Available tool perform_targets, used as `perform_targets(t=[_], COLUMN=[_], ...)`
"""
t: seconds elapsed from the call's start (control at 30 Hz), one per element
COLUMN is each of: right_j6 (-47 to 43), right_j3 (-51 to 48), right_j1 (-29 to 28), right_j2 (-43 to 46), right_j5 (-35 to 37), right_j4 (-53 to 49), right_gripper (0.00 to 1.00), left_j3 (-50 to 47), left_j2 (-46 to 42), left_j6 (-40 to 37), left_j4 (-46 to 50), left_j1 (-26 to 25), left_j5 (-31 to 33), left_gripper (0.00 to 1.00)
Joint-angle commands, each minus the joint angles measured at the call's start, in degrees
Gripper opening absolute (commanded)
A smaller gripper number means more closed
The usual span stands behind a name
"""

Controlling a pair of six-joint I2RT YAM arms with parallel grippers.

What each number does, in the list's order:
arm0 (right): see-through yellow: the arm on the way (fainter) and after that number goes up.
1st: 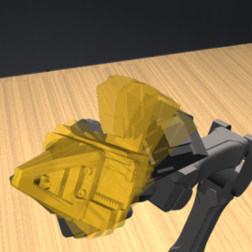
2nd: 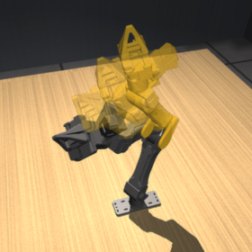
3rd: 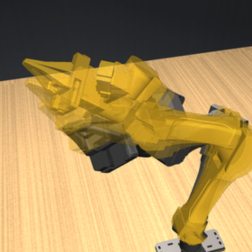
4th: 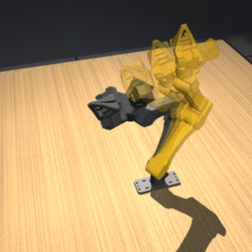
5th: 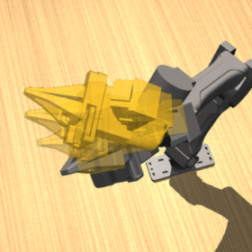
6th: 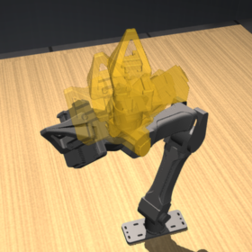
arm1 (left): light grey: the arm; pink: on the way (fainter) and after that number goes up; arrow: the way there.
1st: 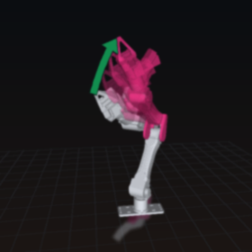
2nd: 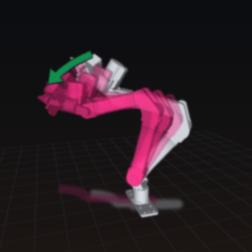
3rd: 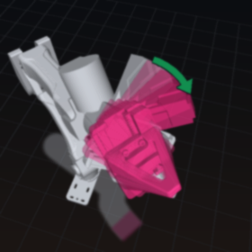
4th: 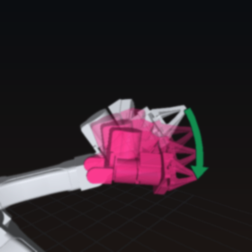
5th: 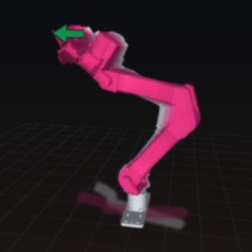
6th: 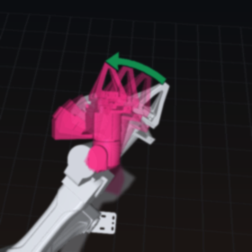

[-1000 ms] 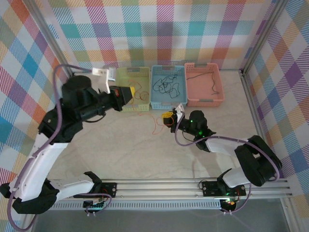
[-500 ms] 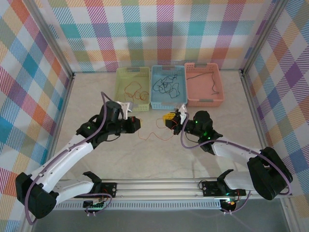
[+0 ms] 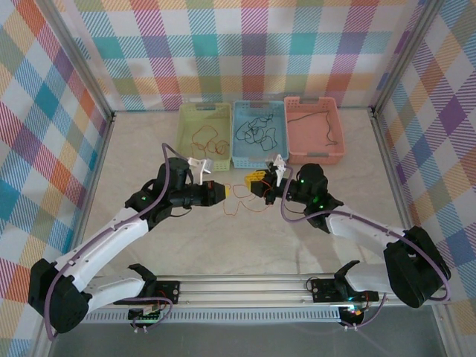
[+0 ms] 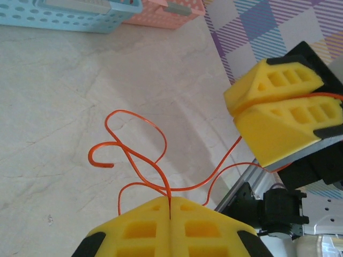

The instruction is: Untangle the cables

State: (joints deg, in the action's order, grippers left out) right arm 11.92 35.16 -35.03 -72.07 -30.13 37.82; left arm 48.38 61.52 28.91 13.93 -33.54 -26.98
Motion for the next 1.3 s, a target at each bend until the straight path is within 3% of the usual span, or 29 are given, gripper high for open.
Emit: perform_targets(t=[0.0,0.63,1.27], right_j6=[3.5,4.8,4.3], right_j3=[2.0,11.7,22.3], right_j1=[-0.9,-4.4,-4.5], right_j2=[-0.8,1.0,1.5], right_j5=[-1.7,-2.2,-6.1], right_j4=[-0.3,-13.7,-25.9], right_gripper=[0.13,0.13,0.13], left_j3=[-1.4,-0.1,-0.1], left_j2=[-2.1,-8.5,-12.3], left_j6=[-1.1,-8.4,-15.9], left_j4=[-1.9,4.2,-2.5], left_j1=[0.2,0.2,0.2], left_j5=[-2.2,0.7,-1.1], left_gripper=[0.0,0.0,0.0])
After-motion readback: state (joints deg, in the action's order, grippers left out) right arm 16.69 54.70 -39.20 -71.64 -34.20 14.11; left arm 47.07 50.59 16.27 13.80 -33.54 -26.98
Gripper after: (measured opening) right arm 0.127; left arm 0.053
